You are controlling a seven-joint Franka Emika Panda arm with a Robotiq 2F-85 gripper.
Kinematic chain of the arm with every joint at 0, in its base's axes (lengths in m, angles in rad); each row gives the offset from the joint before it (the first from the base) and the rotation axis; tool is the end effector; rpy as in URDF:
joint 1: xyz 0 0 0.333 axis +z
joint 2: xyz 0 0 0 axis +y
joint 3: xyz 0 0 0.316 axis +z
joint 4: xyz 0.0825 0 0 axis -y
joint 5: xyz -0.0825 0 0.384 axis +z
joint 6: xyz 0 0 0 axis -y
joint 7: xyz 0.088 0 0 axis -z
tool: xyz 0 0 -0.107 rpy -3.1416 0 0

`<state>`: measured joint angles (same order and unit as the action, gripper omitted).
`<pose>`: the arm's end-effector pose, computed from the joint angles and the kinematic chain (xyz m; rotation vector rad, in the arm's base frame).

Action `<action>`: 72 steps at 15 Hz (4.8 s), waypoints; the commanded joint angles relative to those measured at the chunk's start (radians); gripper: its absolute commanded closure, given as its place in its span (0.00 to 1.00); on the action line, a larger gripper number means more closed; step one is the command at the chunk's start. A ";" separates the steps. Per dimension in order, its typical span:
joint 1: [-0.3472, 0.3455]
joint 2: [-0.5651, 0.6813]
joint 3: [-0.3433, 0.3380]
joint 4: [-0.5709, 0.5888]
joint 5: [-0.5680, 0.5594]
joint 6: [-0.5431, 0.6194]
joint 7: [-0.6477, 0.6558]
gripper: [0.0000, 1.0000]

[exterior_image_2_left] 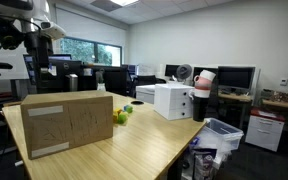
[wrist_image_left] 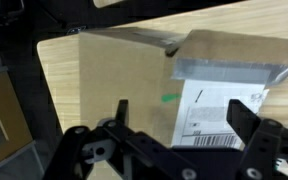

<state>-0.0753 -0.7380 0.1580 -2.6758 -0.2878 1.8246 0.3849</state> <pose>0.3139 0.0022 0.4482 2.7208 -0.3545 -0.0559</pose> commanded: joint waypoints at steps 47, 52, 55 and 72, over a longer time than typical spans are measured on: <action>-0.106 0.512 -0.456 0.714 0.113 -0.027 -0.733 0.00; -0.109 0.531 -0.421 0.670 0.083 -0.039 -0.714 0.00; -0.115 0.535 -0.419 0.644 0.076 -0.039 -0.709 0.00; -0.158 0.490 -0.443 0.453 0.067 0.064 -0.623 0.00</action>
<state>-0.2222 -0.2129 -0.2967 -2.1700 -0.2071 1.8579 -0.2666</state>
